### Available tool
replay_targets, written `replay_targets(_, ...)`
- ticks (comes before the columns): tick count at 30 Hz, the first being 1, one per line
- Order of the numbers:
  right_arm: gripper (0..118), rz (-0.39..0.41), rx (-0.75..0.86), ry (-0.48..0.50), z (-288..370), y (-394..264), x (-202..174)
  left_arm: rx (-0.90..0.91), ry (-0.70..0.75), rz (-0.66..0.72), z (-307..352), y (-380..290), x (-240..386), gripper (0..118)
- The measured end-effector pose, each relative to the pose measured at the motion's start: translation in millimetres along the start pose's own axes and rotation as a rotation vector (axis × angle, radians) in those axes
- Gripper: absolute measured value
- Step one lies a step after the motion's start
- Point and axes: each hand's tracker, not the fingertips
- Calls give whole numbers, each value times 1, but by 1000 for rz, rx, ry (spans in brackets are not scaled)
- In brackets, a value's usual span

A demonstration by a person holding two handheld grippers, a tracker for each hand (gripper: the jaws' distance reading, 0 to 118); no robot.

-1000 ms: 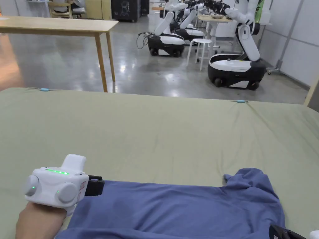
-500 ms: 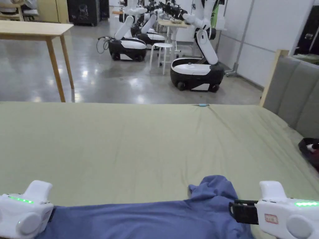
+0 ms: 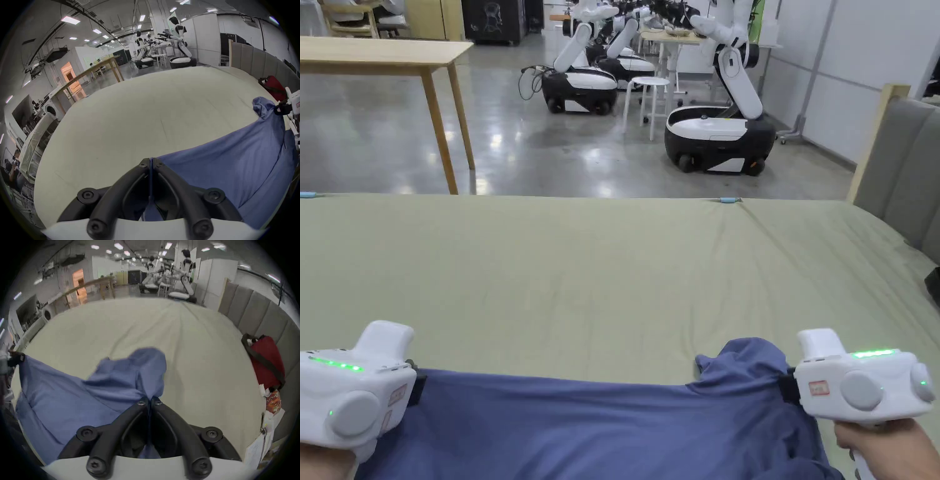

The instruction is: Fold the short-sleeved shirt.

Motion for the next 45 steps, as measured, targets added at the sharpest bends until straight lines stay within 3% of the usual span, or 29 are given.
replay_targets(4,4,48,145,16,75,5,-5,77,-46,37,54,-2,-10,0)
replay_targets(9,4,94,290,45,167,-45,-21,195,-75,84,141,-48,-27,0)
replay_targets(15,4,139,230,-13,190,-157,-45,72,-84,89,173,-146,-28,0)
replay_targets(20,4,48,74,-44,154,-227,-57,-22,-95,157,149,-201,-13,0)
replay_targets(22,4,42,87,-48,152,-229,-57,-6,-43,137,149,-200,-6,12)
replay_targets(23,5,33,89,-53,155,-227,-56,10,-31,146,152,-197,-6,38)
replay_targets(24,11,18,95,-44,161,-224,-54,24,-27,153,157,-193,-6,68)
replay_targets(25,29,2,110,-39,170,-219,-54,57,-36,167,165,-187,-6,91)
replay_targets(26,67,-23,160,-48,182,-214,-57,113,-44,178,176,-182,-4,101)
replay_targets(27,96,-27,217,-57,193,-210,-61,172,-45,178,186,-176,0,101)
replay_targets(28,112,-25,299,-51,210,-204,-65,223,-45,169,197,-168,6,102)
replay_targets(29,117,-26,383,-30,224,-198,-72,270,-51,157,209,-161,12,104)
replay_targets(34,117,-10,669,1,267,-181,-118,462,-31,104,228,-141,44,106)
replay_targets(35,114,-18,706,-6,268,-181,-126,493,13,82,228,-143,51,102)
replay_targets(36,102,-22,705,-4,267,-182,-131,495,40,76,227,-144,55,92)
replay_targets(38,37,-7,712,-24,262,-185,-144,492,26,84,227,-152,63,44)
replay_targets(39,20,10,726,-35,260,-187,-150,501,33,82,227,-154,64,44)
replay_targets(40,20,28,721,-102,255,-188,-156,496,52,75,225,-154,66,34)
replay_targets(41,0,40,723,-175,253,-190,-162,480,55,64,222,-157,64,12)
replay_targets(43,0,24,690,-29,251,-190,-163,461,21,79,222,-161,54,7)
replay_targets(45,0,-6,683,-36,249,-192,-169,439,20,119,219,-169,39,6)
